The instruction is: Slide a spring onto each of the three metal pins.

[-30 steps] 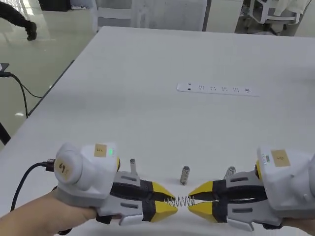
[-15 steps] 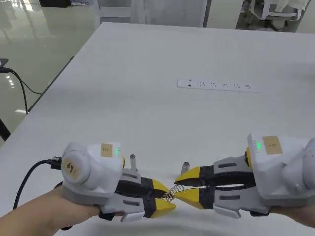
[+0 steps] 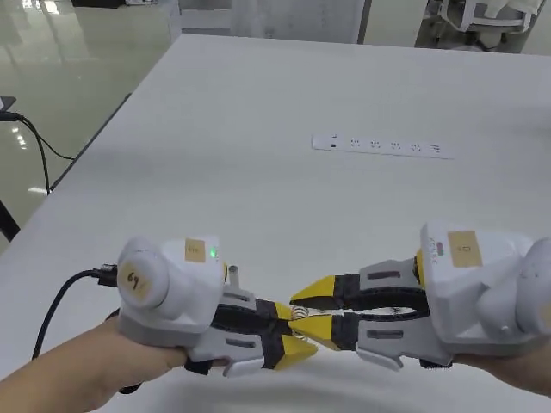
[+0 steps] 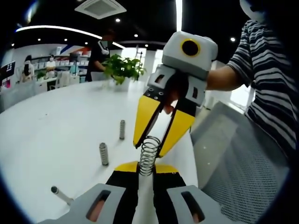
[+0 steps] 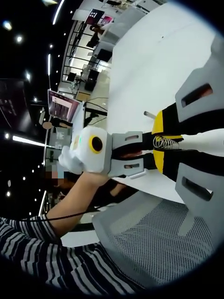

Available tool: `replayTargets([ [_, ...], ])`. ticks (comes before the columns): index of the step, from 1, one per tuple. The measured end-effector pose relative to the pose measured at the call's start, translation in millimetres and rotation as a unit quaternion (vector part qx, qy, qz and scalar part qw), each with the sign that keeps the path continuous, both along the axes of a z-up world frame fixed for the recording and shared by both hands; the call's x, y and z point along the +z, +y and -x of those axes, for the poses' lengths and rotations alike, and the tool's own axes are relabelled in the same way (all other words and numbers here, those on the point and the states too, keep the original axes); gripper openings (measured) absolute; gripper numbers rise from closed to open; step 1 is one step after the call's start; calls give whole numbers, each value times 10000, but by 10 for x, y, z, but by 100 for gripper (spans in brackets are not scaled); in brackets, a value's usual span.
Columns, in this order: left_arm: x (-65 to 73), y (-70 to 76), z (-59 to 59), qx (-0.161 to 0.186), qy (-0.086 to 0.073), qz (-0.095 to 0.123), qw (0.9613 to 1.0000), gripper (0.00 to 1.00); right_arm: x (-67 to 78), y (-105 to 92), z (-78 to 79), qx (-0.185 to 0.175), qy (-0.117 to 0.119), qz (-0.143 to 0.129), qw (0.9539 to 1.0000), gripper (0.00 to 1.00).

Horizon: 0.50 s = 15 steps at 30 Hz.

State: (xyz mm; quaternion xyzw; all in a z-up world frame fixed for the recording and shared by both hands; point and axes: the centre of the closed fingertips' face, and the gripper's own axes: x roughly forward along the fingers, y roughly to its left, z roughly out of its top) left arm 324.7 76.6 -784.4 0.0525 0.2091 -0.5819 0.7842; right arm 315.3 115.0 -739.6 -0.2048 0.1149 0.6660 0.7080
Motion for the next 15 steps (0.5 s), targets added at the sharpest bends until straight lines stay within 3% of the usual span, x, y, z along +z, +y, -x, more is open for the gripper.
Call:
replayTargets([
  [7, -16, 10, 25, 24, 71, 0, 10000, 3, -13, -1, 17, 90, -112, 52, 9999, 7],
  [15, -11, 43, 43, 182, 300, 131, 9993, 5, -12, 12, 33, 136, -172, 73, 9997, 7],
])
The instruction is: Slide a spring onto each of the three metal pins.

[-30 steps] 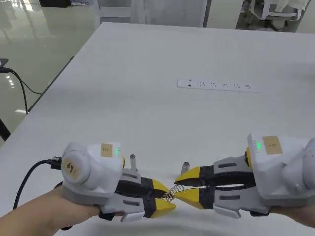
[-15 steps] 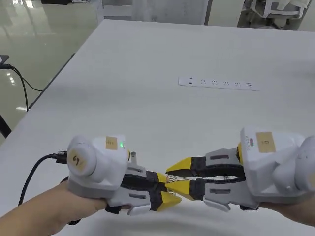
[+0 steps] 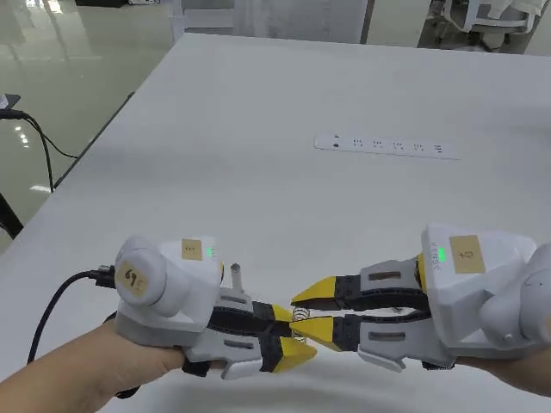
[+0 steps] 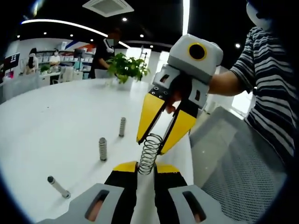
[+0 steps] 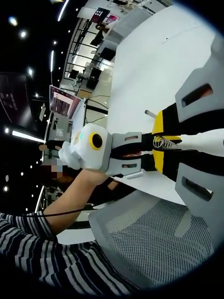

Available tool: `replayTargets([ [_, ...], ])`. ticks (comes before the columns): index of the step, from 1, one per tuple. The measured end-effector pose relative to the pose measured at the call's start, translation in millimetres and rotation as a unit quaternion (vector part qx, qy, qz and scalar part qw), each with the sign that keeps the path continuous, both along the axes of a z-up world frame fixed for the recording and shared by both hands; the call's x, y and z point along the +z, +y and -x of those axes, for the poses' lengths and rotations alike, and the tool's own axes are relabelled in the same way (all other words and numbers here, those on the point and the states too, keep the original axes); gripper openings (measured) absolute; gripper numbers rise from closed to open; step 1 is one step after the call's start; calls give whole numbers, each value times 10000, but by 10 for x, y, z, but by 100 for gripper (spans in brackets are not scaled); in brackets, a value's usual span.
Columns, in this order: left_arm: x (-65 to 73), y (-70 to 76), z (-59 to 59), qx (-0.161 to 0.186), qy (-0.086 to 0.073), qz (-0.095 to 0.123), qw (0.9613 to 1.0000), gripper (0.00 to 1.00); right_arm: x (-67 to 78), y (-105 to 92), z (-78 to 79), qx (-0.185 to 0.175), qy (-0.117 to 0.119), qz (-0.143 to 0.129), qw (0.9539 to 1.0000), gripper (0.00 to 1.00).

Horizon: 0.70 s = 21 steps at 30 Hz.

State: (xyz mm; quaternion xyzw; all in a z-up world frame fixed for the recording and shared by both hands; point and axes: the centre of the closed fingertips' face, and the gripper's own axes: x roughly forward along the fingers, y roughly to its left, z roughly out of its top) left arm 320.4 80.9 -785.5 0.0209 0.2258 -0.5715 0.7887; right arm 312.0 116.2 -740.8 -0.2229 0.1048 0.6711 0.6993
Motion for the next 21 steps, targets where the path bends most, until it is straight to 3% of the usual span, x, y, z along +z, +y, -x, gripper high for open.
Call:
replayTargets([
  [8, -7, 59, -4, 176, 90, 31, 9998, 12, 13, 16, -9, -13, -35, -13, 10000, 7],
  [15, 35, 82, -32, 334, 55, 156, 9993, 15, -31, 7, -15, 16, -93, 100, 9999, 7],
  [21, 8, 143, -56, 456, 87, 85, 9989, 23, -41, 1, -62, -62, -139, 123, 9998, 7],
])
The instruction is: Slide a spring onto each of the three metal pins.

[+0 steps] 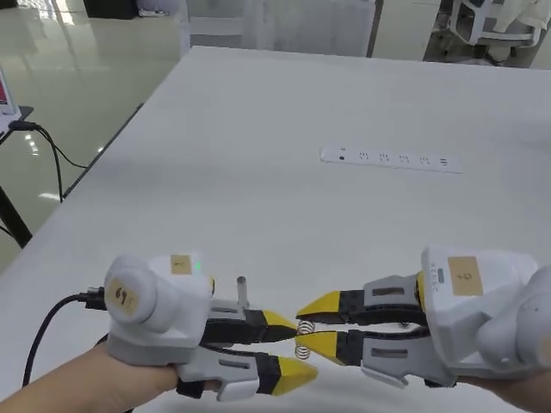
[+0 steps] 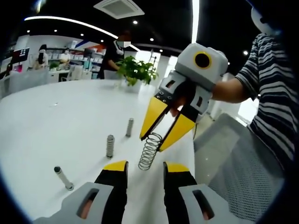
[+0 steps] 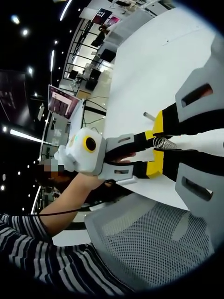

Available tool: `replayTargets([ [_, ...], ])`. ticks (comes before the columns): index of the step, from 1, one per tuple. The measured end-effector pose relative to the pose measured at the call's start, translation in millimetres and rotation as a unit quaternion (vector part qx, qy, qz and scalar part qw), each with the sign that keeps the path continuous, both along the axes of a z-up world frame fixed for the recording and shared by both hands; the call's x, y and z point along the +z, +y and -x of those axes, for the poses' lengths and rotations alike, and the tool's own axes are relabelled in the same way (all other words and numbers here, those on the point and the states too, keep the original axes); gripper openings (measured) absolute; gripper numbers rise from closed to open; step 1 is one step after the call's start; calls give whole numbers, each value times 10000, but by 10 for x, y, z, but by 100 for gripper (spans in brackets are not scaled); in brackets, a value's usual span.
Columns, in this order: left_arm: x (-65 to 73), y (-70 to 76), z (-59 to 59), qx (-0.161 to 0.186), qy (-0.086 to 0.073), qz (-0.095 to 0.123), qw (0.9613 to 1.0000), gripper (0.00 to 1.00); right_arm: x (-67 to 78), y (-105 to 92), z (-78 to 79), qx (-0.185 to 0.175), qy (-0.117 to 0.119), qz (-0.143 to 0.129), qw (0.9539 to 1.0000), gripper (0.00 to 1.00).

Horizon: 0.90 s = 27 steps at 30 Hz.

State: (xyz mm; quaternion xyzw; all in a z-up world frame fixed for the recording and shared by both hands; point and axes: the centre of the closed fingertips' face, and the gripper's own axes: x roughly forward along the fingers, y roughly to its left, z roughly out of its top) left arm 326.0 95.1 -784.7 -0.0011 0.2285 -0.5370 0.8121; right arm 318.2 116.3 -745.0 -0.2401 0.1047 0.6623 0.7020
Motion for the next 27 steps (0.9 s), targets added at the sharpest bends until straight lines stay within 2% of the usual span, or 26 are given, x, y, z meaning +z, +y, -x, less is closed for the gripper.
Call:
replayTargets([
  [10, 16, 148, -16, 262, 12, 84, 9996, 30, -33, 3, 3, -78, -7, 4, 10000, 7],
  [17, -11, 277, -39, 572, -13, 44, 9983, 45, -39, -15, -27, -181, -22, -9, 9998, 7],
  [22, -37, 398, -33, 749, 7, -5, 9972, 53, -52, -34, -39, -224, -38, 2, 9997, 7],
  [25, -37, 474, -38, 877, -38, -44, 9961, 59, -63, -42, -45, -253, -26, -2, 9997, 7],
  [27, -42, 544, -70, 1026, -102, -100, 9946, 68, -72, -44, -45, -264, -11, -5, 9997, 7],
])
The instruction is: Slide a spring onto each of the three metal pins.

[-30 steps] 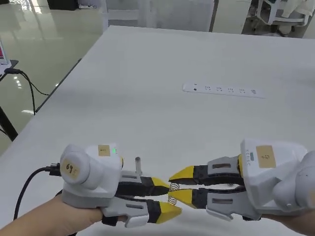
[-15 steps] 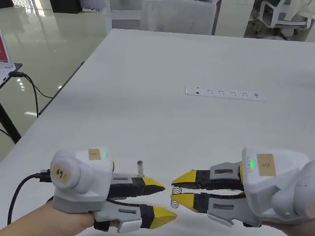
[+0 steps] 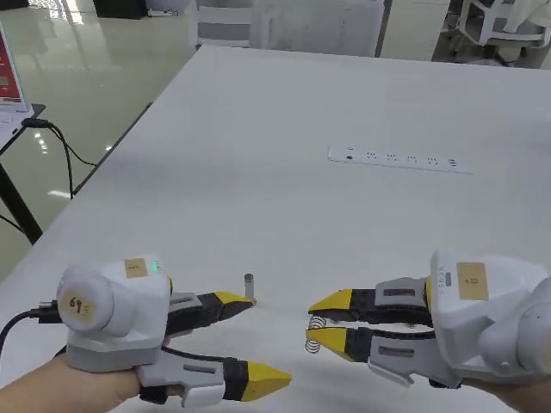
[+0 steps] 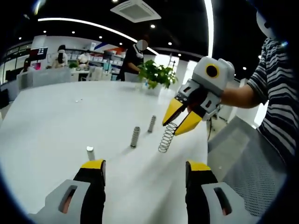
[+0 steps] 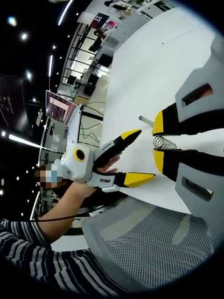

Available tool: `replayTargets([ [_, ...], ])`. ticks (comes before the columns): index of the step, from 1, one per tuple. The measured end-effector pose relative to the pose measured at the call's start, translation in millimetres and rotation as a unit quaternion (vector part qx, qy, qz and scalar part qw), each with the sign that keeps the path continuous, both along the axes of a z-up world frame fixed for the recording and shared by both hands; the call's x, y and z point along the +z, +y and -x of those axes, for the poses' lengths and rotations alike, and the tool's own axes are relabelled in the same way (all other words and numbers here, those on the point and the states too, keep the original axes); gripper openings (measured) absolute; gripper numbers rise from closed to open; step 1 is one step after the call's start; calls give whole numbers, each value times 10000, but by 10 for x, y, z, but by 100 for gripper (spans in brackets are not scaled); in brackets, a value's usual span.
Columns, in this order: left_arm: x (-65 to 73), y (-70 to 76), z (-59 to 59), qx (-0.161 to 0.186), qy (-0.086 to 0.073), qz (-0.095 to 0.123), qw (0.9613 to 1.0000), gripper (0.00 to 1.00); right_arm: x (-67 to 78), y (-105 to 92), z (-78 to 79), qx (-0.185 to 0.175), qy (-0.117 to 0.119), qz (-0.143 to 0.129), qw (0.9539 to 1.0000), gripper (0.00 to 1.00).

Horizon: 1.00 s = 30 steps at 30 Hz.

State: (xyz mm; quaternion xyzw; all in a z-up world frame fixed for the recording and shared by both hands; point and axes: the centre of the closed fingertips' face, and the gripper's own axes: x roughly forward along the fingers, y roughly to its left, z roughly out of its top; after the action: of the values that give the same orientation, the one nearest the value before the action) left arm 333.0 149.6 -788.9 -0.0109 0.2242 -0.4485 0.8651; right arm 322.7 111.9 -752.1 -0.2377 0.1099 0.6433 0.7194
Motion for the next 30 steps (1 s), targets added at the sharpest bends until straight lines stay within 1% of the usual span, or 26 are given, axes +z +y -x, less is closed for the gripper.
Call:
replayTargets([
  [1, 0, 21, -3, 31, 6, 0, 10000, 72, 2, 2, 1, 0, 1, -2, 10000, 7],
  [4, 13, 107, -16, 135, -31, -1, 9999, 74, -4, 7, -1, -6, 0, -2, 10000, 7],
  [6, 23, 139, -22, 177, -37, 1, 9998, 77, -3, 12, -3, -12, 6, -10, 10000, 7],
  [8, 24, 168, -24, 204, -25, 20, 9998, 80, -6, 13, -10, -19, -6, 0, 10000, 7],
  [9, 11, 188, -13, 203, 18, 37, 9998, 82, -5, 16, -10, -21, -6, -3, 10000, 7],
  [10, -5, 205, -5, 217, 48, 43, 9997, 87, -4, 18, -11, -22, -9, -6, 10000, 7],
  [13, -37, 262, 18, 256, 75, -24, 9996, 93, 2, 19, -21, -46, -19, -17, 10000, 7],
  [16, -12, 312, 21, 349, 52, 8, 9994, 98, -4, 17, -29, -55, -31, -2, 10000, 7],
  [18, 13, 359, 1, 444, 18, 37, 9990, 98, -3, 21, -32, -64, -23, -12, 10000, 7],
  [22, 15, 437, -24, 539, -1, 25, 9985, 98, -17, 33, -49, -69, -42, 13, 10000, 7],
  [30, 61, 508, -1, 592, -29, 37, 9982, 98, -22, 85, -107, -37, -73, 42, 10000, 7],
])
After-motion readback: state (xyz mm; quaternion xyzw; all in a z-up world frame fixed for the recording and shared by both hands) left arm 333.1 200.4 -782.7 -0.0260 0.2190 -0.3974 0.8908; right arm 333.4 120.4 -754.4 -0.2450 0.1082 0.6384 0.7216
